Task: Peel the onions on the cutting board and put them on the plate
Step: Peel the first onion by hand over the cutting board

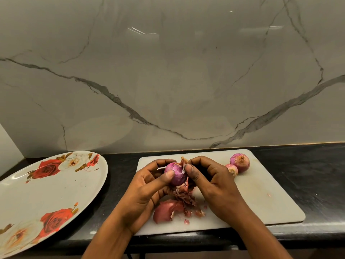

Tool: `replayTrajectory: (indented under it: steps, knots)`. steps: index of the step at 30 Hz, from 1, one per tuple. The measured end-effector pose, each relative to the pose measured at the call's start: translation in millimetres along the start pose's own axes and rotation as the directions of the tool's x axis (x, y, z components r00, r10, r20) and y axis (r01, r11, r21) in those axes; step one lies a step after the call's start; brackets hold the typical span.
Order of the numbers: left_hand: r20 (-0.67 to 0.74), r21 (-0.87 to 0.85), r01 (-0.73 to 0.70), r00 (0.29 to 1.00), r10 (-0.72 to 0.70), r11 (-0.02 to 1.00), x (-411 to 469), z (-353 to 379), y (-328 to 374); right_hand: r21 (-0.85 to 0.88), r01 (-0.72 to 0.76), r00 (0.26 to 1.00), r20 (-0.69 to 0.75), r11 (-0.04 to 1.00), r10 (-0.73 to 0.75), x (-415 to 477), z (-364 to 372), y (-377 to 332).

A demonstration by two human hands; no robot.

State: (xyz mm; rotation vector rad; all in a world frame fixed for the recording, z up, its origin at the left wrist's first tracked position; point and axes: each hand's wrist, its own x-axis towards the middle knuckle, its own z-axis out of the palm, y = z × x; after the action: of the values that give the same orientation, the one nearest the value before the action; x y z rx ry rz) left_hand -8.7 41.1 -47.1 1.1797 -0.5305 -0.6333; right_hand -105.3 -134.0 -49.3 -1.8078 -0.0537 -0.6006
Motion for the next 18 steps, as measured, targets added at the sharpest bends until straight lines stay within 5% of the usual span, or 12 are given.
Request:
replayTrajectory:
  steps: [10,18]
  knots:
    - [0.105,-0.101,0.059,0.993,-0.048,0.993,0.1,-1.1,2.8,0.137,-0.051,0.996,0.085,0.989,0.039,1.1,-1.3,-4.4]
    - [0.077,-0.007,-0.008,0.997,0.009,1.000,-0.4,5.7,-0.8,0.126,-0.056,0.998,0.015,0.990,0.054,2.8,-0.6,-3.1]
